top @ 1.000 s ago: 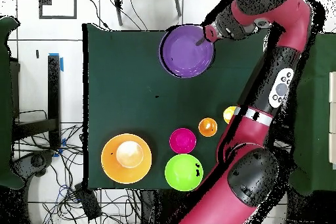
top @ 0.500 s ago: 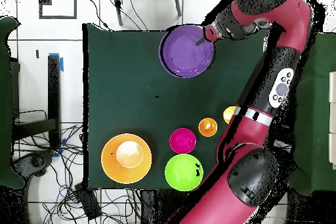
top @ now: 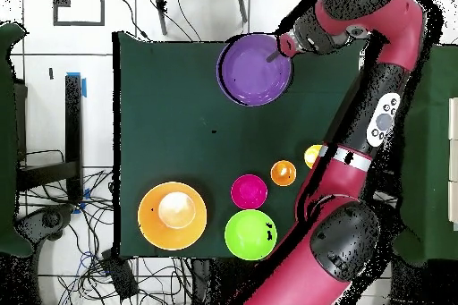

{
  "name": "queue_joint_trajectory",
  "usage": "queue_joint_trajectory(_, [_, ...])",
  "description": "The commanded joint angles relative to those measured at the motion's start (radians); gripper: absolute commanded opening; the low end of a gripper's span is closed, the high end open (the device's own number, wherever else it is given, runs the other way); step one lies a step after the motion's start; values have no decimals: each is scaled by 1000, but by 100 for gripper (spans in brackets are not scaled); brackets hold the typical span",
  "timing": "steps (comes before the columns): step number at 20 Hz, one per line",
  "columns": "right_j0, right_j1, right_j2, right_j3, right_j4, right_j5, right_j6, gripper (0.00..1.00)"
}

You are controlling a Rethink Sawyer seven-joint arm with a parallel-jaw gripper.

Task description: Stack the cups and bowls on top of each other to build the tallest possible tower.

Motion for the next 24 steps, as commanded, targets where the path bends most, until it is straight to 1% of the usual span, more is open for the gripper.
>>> queue_joint_trajectory(1, [53,-24,-4,-38,-55,-5,-126,100])
queue_joint_trajectory(3, [54,-33,2,-44,-65,4,-126,100])
queue_joint_trajectory(6, [44,-52,-22,-23,-44,2,-120,100])
queue_joint_trajectory(12, [33,-91,-34,-15,-37,33,-104,100])
queue_joint_trajectory(15, [25,-113,-46,0,-16,45,-82,100])
queue_joint_trajectory(22, [20,-138,-69,18,9,47,-66,100])
queue_joint_trajectory(23, [16,-143,-78,29,23,46,-56,100])
queue_joint_trajectory(24, [19,-143,-73,21,17,54,-57,100])
